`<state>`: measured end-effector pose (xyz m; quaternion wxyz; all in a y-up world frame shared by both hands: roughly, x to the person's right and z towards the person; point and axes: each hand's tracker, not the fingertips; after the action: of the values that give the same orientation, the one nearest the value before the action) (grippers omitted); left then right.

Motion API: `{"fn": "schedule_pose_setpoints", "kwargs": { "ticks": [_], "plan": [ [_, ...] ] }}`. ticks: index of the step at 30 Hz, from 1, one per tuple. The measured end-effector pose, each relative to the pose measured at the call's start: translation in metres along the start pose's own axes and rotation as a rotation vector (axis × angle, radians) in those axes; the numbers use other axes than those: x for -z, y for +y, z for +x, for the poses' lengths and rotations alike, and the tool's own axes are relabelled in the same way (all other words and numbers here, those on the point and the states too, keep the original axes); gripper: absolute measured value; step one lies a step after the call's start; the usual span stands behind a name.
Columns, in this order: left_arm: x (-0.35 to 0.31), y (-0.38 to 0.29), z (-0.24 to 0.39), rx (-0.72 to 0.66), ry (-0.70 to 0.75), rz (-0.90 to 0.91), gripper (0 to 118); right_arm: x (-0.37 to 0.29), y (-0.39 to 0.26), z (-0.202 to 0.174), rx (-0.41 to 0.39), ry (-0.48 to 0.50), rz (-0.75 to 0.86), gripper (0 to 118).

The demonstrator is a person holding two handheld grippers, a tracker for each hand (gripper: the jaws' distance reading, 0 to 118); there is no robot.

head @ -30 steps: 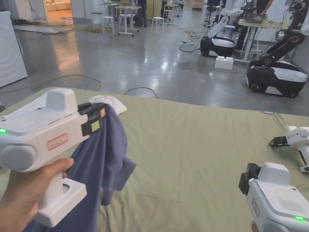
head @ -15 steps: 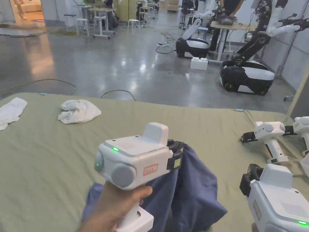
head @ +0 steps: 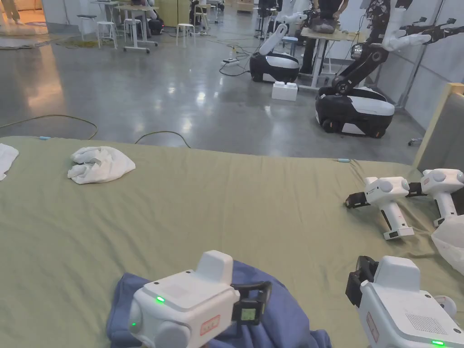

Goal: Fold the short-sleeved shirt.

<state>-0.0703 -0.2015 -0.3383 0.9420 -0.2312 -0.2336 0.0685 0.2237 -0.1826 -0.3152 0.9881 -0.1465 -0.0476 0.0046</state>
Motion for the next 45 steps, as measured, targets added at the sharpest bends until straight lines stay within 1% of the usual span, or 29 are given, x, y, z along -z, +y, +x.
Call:
{"fn": "schedule_pose_setpoints", "kwargs": {
  "ticks": [4, 5, 7, 9, 11, 12, 13, 16, 19, 21, 24, 26, 30, 31, 32, 34, 35, 36, 37, 38, 41, 42, 43, 44, 45],
  "plan": [
    [-0.029, 0.006, -0.031, -0.038, 0.150, 0.124, 74, -0.001, 0.002, -0.021, -0.029, 0.038, 0.026, 2],
    [-0.037, 0.007, -0.040, -0.036, 0.201, 0.145, 70, -0.001, 0.003, -0.026, -0.033, 0.047, 0.030, 2],
    [-0.050, 0.011, -0.053, -0.028, 0.284, 0.179, 45, -0.001, 0.004, -0.036, -0.041, 0.057, 0.039, 2],
    [-0.063, 0.015, -0.065, -0.030, 0.358, 0.207, 23, -0.002, 0.008, -0.044, -0.037, 0.066, 0.062, 2],
    [-0.077, 0.019, -0.075, -0.039, 0.402, 0.248, 11, -0.004, 0.013, -0.052, -0.032, 0.073, 0.084, 2],
    [-0.084, 0.021, -0.080, -0.044, 0.425, 0.262, 1, -0.005, 0.016, -0.055, -0.032, 0.075, 0.098, 2],
    [-0.090, 0.022, -0.084, -0.047, 0.443, 0.272, 0, -0.006, 0.019, -0.058, -0.032, 0.076, 0.109, 2],
    [-0.100, 0.025, -0.095, -0.042, 0.480, 0.267, 0, -0.008, 0.024, -0.066, -0.032, 0.081, 0.129, 2],
    [-0.099, 0.025, -0.107, -0.041, 0.518, 0.207, 0, -0.007, 0.028, -0.071, -0.034, 0.093, 0.132, 2],
    [-0.093, 0.021, -0.124, -0.093, 0.514, 0.153, 0, -0.006, 0.028, -0.073, -0.037, 0.099, 0.129, 2],
    [-0.067, 0.010, -0.161, -0.193, 0.495, 0.013, 0, -0.003, 0.026, -0.074, -0.047, 0.105, 0.114, 2],
    [-0.043, 0.003, -0.188, -0.224, 0.492, -0.091, 0, 0.000, 0.023, -0.074, -0.049, 0.106, 0.102, 2],
    [0.001, -0.002, -0.231, -0.299, 0.457, -0.229, 0, 0.006, 0.018, -0.069, -0.057, 0.098, 0.078, 2],
    [0.014, -0.004, -0.243, -0.313, 0.456, -0.259, 2, 0.008, 0.016, -0.066, -0.058, 0.096, 0.068, 2],
    [0.022, -0.005, -0.251, -0.325, 0.461, -0.281, 7, 0.011, 0.015, -0.064, -0.059, 0.093, 0.057, 2],
    [0.042, -0.007, -0.267, -0.343, 0.481, -0.316, 33, 0.017, 0.009, -0.059, -0.061, 0.083, 0.040, 2],
    [0.050, -0.010, -0.270, -0.354, 0.476, -0.340, 43, 0.020, 0.007, -0.056, -0.063, 0.076, 0.030, 2],
    [0.058, -0.011, -0.275, -0.362, 0.470, -0.355, 55, 0.023, 0.005, -0.053, -0.066, 0.071, 0.022, 2],
    [0.067, -0.012, -0.281, -0.370, 0.466, -0.371, 65, 0.025, 0.002, -0.050, -0.068, 0.064, 0.010, 2],
    [0.076, -0.015, -0.284, -0.366, 0.475, -0.391, 72, 0.028, -0.001, -0.046, -0.070, 0.058, -0.002, 2],
    [0.096, -0.022, -0.289, -0.355, 0.503, -0.443, 73, 0.037, -0.010, -0.038, -0.077, 0.037, -0.039, 2],
    [0.102, -0.025, -0.289, -0.350, 0.510, -0.473, 69, 0.040, -0.013, -0.036, -0.076, 0.033, -0.053, 2],
    [0.106, -0.031, -0.284, -0.344, 0.506, -0.499, 60, 0.044, -0.016, -0.033, -0.071, 0.029, -0.070, 2],
    [0.110, -0.035, -0.280, -0.333, 0.493, -0.517, 54, 0.047, -0.019, -0.031, -0.065, 0.026, -0.086, 2],
    [0.113, -0.038, -0.273, -0.294, 0.502, -0.531, 53, 0.051, -0.022, -0.030, -0.061, 0.023, -0.104, 2]
  ]
}}
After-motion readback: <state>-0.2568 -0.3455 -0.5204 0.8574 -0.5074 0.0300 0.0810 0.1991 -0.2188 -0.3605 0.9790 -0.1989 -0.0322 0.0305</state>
